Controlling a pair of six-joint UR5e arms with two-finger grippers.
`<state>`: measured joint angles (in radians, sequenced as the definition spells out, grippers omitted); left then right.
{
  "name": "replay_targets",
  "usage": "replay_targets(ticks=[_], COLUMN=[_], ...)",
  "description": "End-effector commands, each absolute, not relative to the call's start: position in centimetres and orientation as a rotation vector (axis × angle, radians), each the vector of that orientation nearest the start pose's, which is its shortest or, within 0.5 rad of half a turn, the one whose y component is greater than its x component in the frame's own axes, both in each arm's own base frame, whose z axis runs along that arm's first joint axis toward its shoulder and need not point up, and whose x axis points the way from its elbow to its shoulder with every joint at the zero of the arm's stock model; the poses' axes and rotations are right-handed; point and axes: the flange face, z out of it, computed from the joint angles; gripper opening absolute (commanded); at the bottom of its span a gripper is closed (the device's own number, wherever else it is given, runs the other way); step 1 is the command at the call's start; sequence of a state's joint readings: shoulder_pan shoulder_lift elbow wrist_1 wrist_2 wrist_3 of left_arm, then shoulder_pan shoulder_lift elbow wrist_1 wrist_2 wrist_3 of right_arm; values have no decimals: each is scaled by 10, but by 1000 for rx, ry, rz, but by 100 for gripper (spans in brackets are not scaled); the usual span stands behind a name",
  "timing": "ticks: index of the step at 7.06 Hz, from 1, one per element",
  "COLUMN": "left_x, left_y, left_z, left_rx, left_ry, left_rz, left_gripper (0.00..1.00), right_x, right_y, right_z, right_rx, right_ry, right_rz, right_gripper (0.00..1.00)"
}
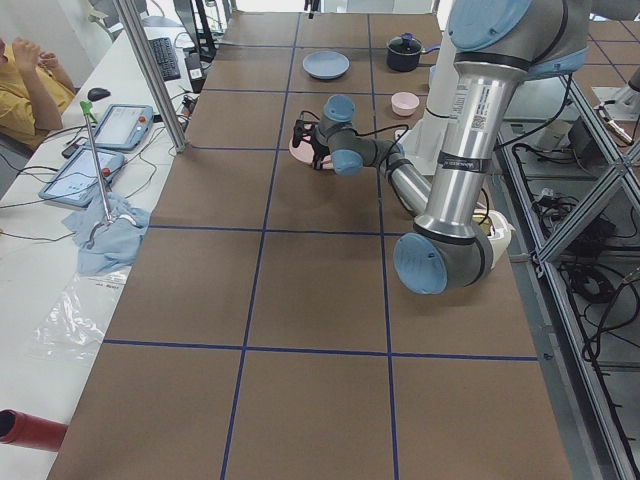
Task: Stack three plates with pink and blue
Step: 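Carry the pink plate with the left gripper onto the cream plate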
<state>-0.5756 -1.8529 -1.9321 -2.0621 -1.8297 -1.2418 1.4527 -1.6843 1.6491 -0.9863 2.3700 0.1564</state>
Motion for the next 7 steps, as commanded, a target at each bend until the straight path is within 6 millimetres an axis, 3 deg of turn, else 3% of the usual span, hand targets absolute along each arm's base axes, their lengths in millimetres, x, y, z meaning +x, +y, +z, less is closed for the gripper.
replay_targets(ticks=[1, 2, 3, 4, 5, 6, 7], left_x=[488, 509, 511, 512, 512, 507, 477], left_y=[-372, -371, -372, -373, -373, -373, -395], left_z=[268, 268, 271, 269, 269, 267, 260], left_rx=[252, 240, 236, 236, 240, 255, 345], left_ry=[1110, 1099, 1095, 1096, 1097, 1100, 1092], left_rz=[-103, -102, -101, -103, -99, -78, 14], left_gripper=[0, 0, 0, 27, 99, 100, 100], right_x=[7, 7, 7, 7, 6, 6, -11], right_y=[-469, -469, -469, -469, -469, -469, -470], right_z=[606, 606, 607, 606, 606, 606, 600], right_rx=[408, 408, 404, 405, 404, 395, 355], right_ry=[-842, -842, -843, -843, -845, -849, -870], right_rz=[-184, -184, -183, -182, -181, -164, -122], right_gripper=[100, 100, 100, 100, 100, 100, 100])
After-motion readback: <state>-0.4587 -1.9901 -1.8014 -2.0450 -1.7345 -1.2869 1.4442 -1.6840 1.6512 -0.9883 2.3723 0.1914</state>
